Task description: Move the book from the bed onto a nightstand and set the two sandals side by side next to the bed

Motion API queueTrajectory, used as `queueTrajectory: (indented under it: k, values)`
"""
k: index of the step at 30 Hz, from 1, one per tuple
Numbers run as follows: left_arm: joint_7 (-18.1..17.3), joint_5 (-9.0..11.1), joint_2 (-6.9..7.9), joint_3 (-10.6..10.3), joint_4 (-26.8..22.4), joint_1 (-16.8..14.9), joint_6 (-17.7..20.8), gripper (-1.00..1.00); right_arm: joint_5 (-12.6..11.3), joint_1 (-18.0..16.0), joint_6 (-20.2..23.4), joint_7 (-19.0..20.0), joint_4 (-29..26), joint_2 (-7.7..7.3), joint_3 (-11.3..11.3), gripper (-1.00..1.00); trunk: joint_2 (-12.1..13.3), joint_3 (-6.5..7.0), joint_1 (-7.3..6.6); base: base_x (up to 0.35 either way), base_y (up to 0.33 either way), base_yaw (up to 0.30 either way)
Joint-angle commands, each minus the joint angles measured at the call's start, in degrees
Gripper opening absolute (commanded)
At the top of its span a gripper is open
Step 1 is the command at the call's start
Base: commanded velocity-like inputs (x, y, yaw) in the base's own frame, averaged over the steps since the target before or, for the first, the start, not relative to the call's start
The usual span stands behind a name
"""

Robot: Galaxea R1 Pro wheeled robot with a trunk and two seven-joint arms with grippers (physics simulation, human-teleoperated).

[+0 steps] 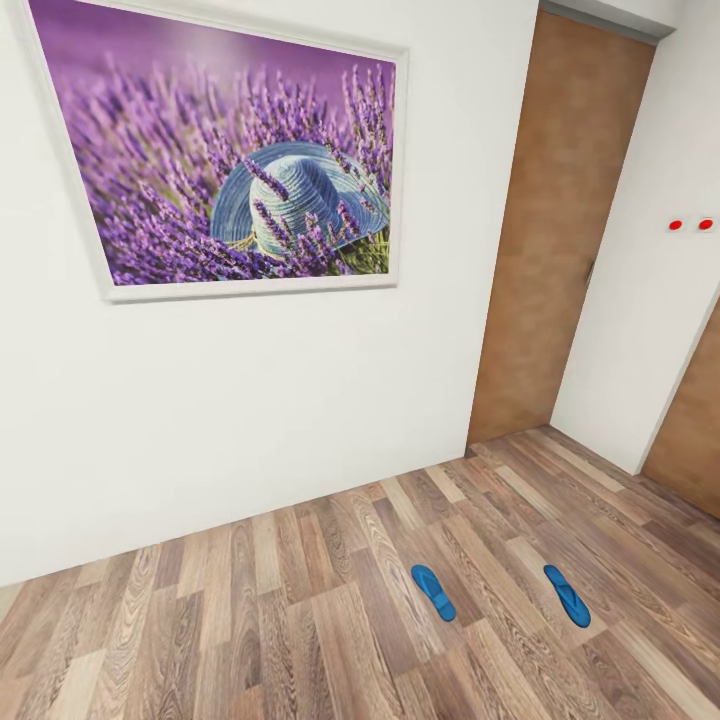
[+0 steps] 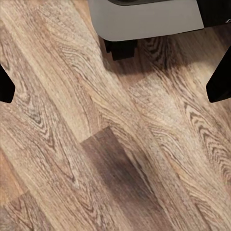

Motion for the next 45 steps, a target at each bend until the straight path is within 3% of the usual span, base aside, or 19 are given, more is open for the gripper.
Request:
queueTrajectory:
  k: [1,38,45]
  values:
    - [-0.1,0.4,-0.02,0.1,0.0,0.0,-0.1,1.00,-0.3,0.0,-0.2,0.0,0.0,0.01,0.0,1.00,0.0,-0.05,0.00,0.000,0.000,0.000]
    - [-0.1,0.4,-0.01,0.1,0.0,0.0,0.0,1.00,-0.3,0.0,-1.4,0.0,0.1,0.01,0.0,1.00,0.0,-0.05,0.00,0.030,0.033,0.001]
    - [-0.1,0.4,-0.02,0.1,0.0,0.0,0.0,1.00,-0.3,0.0,-1.4,0.0,0.1,0.00,0.0,1.00,0.0,-0.05,0.00,0.001,0.001,0.186]
